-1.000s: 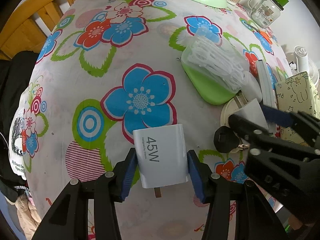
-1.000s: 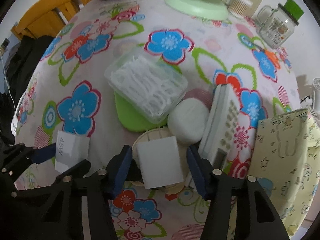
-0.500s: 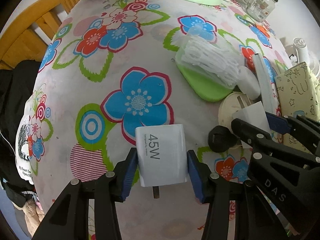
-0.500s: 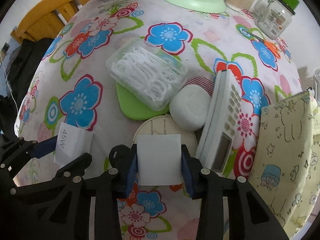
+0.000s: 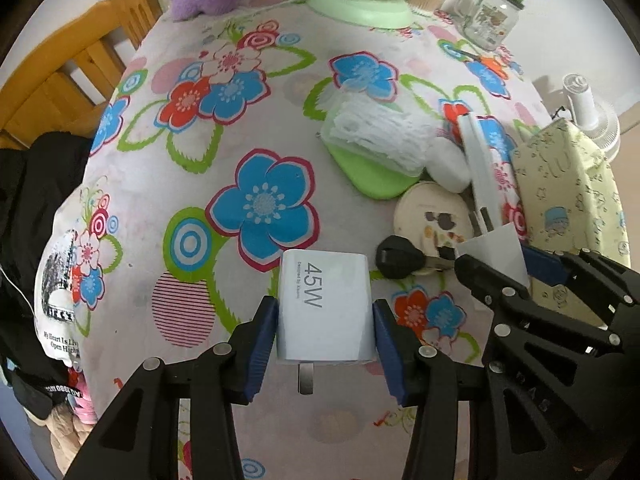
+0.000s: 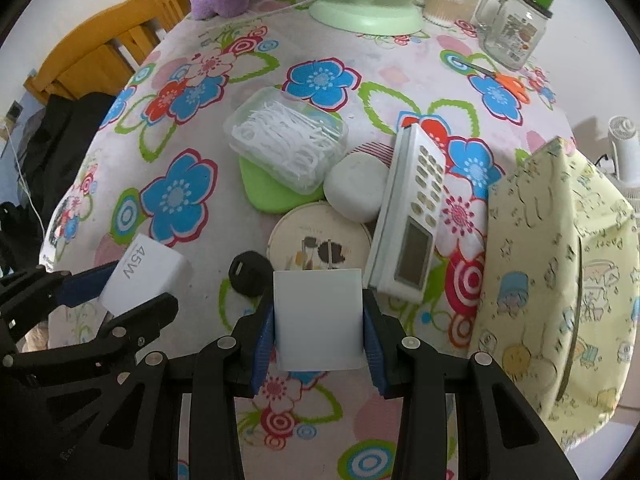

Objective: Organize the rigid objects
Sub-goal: 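Lift both chargers and carry them toward the yellow-green fabric box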

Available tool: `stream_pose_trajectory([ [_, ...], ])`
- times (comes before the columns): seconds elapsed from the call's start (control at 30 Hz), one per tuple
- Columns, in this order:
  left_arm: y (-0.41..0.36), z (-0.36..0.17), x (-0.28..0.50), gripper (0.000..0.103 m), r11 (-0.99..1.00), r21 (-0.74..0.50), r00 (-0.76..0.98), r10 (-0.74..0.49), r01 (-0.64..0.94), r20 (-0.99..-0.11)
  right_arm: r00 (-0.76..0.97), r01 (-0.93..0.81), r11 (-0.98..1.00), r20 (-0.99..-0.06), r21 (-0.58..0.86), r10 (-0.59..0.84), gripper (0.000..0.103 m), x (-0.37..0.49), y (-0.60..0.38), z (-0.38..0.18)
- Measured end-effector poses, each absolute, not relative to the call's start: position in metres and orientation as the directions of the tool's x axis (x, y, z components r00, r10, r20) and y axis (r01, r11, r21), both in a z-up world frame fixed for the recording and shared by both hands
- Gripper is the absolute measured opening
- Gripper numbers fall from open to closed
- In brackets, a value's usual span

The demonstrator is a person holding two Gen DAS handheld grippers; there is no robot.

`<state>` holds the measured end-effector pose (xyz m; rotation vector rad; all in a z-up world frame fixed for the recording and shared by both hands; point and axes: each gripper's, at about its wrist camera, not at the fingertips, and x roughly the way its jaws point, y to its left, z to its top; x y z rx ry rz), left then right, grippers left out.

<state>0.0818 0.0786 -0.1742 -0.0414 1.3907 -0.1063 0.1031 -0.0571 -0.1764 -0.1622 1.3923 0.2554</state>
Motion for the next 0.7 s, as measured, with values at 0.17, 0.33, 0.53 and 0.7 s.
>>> stream_pose_trajectory([
  [0.17,0.071,-0.161,0.072,0.049,0.992,-0.094,0.189,-0.108,0.08,-0.976,0.176,-0.249,0.968,-0.981,0.033,0.078,0.043,0.093,-0.065,-0.161],
  [0.33,0.059,-0.144,0.064,0.049,0.991,-0.069,0.219,-0.093,0.117,-0.971,0.2,-0.214,0.976,-0.976,0.042,0.086,0.043,0.081,-0.079,-0.143],
  [0.53,0.039,-0.122,0.056,0.049,0.986,-0.055,0.261,-0.095,0.156,-0.961,0.233,-0.17,0.984,-0.969,0.047,0.086,0.043,0.071,-0.097,-0.123],
  [0.7,0.022,-0.105,0.051,0.049,0.98,-0.056,0.287,-0.11,0.19,-0.952,0.267,-0.134,0.99,-0.961,0.037,0.072,0.043,0.064,-0.117,-0.103],
])
